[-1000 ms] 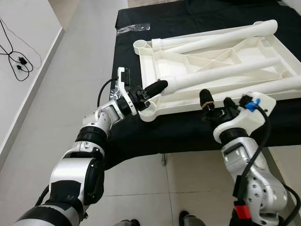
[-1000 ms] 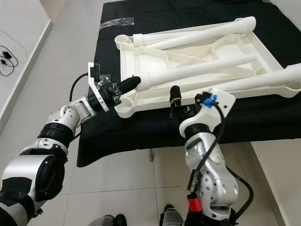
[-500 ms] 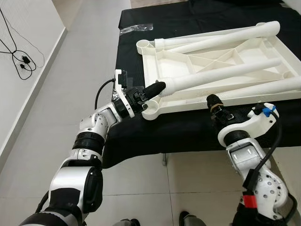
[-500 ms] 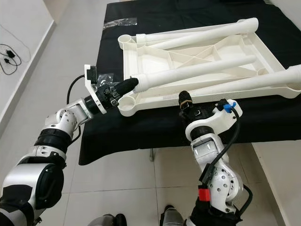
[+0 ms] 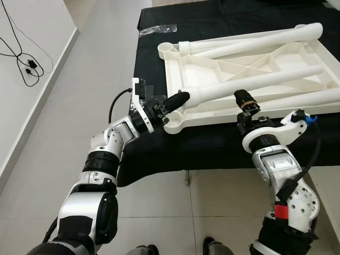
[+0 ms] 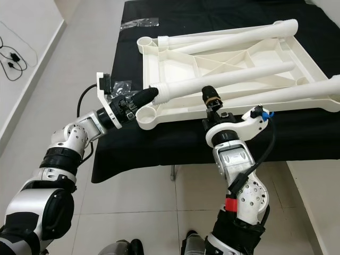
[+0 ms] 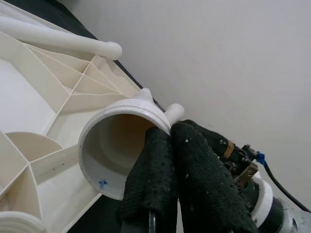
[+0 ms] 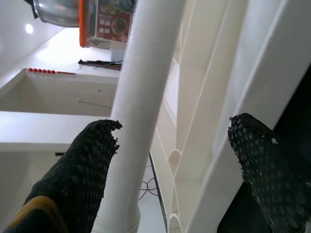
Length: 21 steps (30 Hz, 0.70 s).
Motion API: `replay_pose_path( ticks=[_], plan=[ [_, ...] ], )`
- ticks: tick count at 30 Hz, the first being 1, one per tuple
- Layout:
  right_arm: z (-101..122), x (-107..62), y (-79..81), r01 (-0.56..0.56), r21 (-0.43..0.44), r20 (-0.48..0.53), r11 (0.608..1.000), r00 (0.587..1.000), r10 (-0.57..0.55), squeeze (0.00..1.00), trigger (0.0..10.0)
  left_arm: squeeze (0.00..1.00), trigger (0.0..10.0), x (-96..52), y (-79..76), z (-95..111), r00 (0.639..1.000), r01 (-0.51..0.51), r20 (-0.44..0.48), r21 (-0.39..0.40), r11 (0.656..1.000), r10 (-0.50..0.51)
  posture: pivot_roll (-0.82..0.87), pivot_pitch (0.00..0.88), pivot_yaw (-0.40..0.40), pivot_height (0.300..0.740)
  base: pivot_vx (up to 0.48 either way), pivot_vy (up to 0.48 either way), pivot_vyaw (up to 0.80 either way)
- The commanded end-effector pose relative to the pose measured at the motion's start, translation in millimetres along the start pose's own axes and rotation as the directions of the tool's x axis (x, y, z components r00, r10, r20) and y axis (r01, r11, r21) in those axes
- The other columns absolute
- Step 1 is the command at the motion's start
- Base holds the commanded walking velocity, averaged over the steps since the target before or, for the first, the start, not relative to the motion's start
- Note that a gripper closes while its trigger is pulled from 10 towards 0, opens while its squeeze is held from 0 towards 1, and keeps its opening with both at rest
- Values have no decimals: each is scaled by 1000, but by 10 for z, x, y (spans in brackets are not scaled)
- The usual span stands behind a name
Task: Building children table
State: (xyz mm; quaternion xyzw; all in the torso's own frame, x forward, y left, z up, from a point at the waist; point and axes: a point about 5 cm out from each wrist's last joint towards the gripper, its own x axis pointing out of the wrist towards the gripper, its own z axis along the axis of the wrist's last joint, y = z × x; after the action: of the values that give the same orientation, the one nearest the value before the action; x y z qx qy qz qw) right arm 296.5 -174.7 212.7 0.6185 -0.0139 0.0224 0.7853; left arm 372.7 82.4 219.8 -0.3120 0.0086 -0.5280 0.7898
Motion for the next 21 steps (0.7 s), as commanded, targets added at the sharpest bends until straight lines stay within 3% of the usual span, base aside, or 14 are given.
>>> replay_pose_path(
  ticks=[1,8,11,16,21],
  plan=[
    [-513,186,468,-136,290,-91,947,981,169,0,10000,0,0,5,-46,-8,1000,25,15,-12,1000,-25,-4,199,38,740,0,0,0],
    [-561,306,495,-132,321,-108,938,979,175,0,10000,0,0,30,-119,-28,999,52,15,-18,999,-51,2,197,39,740,0,0,0],
    [-580,393,672,-177,359,-108,917,967,229,0,10000,0,0,20,-140,-55,999,53,10,-19,998,-53,0,195,38,740,0,0,0],
    [-564,392,797,-232,371,-108,899,951,290,0,10000,0,0,16,-125,-31,999,37,15,-9,999,-36,-2,197,37,740,0,0,0],
    [-550,350,749,-240,358,-120,902,946,300,0,10000,0,0,8,-109,40,1000,18,20,10,1000,-18,2,199,36,740,0,0,0]
  ],
)
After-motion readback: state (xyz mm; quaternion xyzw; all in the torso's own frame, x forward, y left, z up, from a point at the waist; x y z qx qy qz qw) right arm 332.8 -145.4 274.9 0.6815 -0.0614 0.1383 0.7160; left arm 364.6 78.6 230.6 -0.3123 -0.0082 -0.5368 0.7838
